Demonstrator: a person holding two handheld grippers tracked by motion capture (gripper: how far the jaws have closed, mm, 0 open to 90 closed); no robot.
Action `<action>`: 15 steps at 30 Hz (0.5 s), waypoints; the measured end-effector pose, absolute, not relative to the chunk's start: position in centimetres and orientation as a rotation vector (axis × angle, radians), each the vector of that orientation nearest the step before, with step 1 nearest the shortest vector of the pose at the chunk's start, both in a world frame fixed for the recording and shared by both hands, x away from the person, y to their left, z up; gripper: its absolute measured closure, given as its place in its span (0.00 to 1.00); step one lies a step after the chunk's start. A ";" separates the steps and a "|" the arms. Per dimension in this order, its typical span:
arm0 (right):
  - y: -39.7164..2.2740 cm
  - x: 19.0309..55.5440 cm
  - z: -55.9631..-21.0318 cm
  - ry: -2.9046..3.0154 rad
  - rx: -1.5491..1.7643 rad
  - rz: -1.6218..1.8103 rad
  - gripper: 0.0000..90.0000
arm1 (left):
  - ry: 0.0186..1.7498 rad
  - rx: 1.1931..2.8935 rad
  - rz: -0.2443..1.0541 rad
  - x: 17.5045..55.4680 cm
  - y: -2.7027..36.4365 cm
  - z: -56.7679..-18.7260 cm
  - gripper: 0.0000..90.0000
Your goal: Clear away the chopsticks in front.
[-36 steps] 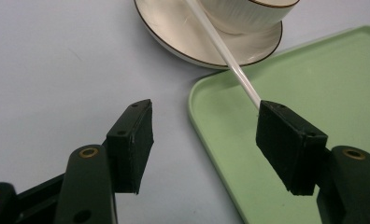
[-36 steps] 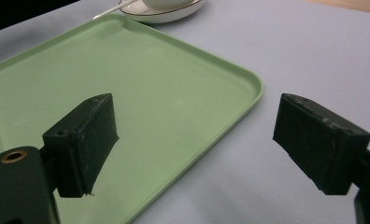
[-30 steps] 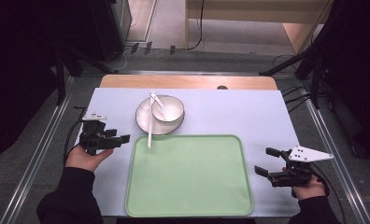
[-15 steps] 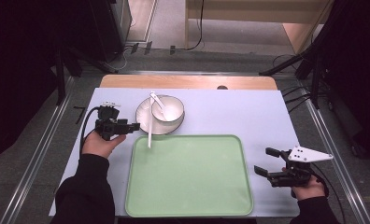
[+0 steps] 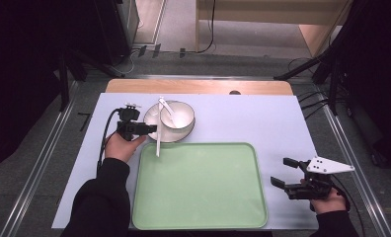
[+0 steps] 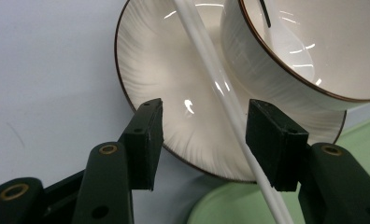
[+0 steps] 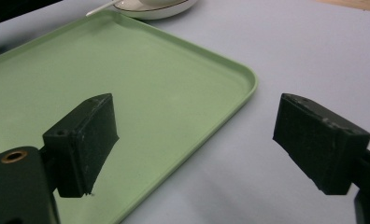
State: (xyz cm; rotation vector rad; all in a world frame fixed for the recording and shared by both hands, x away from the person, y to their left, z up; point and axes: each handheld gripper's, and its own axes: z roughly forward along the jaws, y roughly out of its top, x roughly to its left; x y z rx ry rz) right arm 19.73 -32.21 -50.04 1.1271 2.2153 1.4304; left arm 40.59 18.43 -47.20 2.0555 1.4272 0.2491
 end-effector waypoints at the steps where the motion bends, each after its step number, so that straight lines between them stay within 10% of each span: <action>1: -32.2 19.7 -50.0 2.214 1.131 1.431 0.16 | 1.436 2.063 0.251 40.7 18.3 -47.3 0.53; 15: -32.5 19.2 -50.1 2.214 1.142 1.410 0.16 | 1.462 2.131 0.257 41.6 16.7 -48.2 0.62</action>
